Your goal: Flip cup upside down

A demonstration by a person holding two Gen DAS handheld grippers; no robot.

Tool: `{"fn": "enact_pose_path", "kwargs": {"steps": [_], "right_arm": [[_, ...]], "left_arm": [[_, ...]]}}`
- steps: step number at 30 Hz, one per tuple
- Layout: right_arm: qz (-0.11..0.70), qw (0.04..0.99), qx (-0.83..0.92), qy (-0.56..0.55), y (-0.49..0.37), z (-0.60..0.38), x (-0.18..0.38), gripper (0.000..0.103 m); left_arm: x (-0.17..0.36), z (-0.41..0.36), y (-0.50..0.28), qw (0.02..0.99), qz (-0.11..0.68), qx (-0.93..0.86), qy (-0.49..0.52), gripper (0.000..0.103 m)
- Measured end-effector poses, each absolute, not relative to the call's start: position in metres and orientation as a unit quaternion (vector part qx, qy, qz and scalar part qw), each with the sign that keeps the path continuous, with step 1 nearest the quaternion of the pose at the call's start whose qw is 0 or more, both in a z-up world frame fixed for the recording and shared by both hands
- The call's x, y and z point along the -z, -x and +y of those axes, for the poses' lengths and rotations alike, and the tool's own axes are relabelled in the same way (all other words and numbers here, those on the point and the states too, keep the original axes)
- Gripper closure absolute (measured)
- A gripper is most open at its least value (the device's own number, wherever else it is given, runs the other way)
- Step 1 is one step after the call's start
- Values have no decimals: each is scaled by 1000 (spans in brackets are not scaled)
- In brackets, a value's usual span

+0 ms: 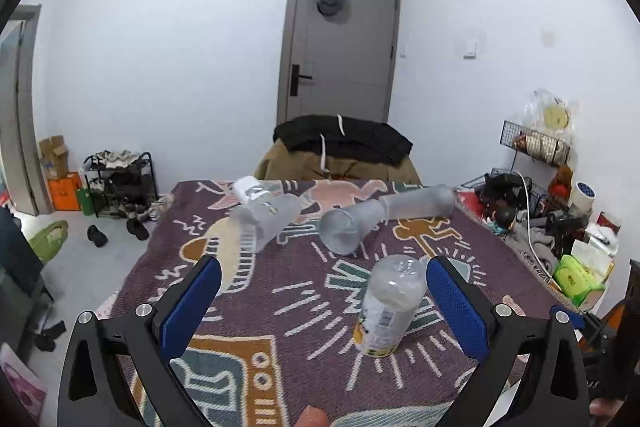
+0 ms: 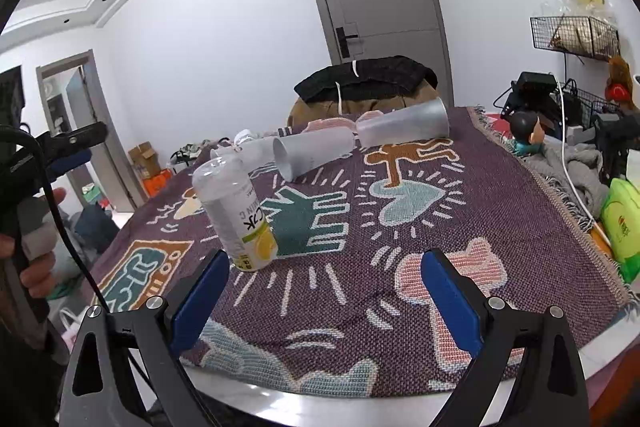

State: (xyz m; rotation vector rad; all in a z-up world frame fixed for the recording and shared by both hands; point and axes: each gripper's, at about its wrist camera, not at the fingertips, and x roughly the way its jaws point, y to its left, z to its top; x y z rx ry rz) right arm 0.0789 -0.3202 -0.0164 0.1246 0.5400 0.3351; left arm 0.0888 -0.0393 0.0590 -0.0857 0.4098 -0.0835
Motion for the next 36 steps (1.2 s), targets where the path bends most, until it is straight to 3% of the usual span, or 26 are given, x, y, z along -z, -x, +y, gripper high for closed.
{"fn": "enact_pose_path", "kwargs": {"steps": [8,23,36], "right_arm": [[264,947,-179,-40,-68,-306,7,6],[278,940,-196,-17,-52,-275,4,6],[279,940,-194,-6,-44,-267,4,6]], "left_arm": [[-42,-6,-61,978,196,26,69,0],[-13,11,-18,984,174,0,28,0],[-15,20,-9,987,162,-1,18,0]]}}
